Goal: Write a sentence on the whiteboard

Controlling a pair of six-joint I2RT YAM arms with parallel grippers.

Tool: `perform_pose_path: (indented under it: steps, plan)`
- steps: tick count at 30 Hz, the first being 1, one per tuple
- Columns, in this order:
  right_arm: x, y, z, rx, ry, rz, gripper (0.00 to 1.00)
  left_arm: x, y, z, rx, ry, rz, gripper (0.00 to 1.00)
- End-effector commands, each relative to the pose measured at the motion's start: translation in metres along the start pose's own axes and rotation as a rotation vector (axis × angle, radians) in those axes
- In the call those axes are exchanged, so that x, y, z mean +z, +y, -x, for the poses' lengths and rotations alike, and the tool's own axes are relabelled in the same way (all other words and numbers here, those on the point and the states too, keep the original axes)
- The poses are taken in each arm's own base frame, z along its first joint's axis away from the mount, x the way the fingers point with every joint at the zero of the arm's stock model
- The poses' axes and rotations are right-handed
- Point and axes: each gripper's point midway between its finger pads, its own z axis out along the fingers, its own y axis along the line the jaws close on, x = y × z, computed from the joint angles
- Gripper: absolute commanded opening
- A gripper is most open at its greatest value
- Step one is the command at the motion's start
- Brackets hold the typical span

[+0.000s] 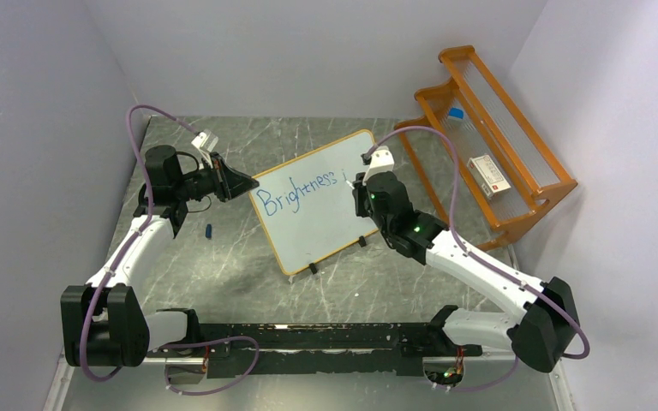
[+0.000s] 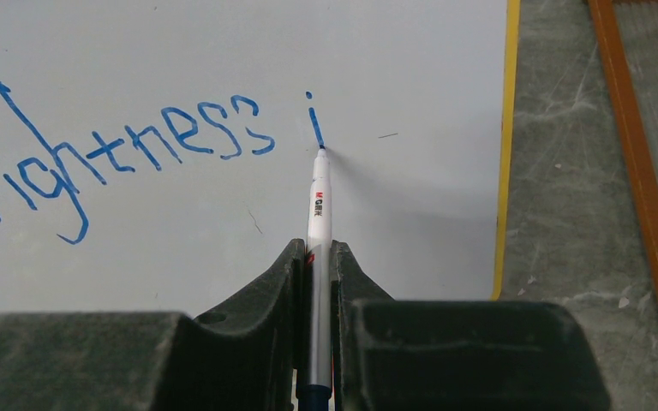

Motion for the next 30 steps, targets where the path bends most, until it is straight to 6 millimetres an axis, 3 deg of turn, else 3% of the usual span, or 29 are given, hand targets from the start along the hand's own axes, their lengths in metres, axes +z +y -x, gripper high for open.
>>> perform_pose_path:
  steps: [1, 8, 30]
  plan:
    - [-0.008, -0.006, 0.008, 0.022, -0.032, -0.006, 0.0, 0.003, 0.019, -0.042, -0.087, 0.106, 0.074, 0.05]
    - [-0.006, -0.007, 0.025, 0.03, -0.083, -0.021, 0.0, 0.003, 0.019, -0.042, -0.084, 0.106, 0.072, 0.05]
    - [0.007, -0.003, 0.038, 0.031, -0.119, -0.017, 0.0, 0.004, 0.019, -0.043, -0.087, 0.108, 0.072, 0.05]
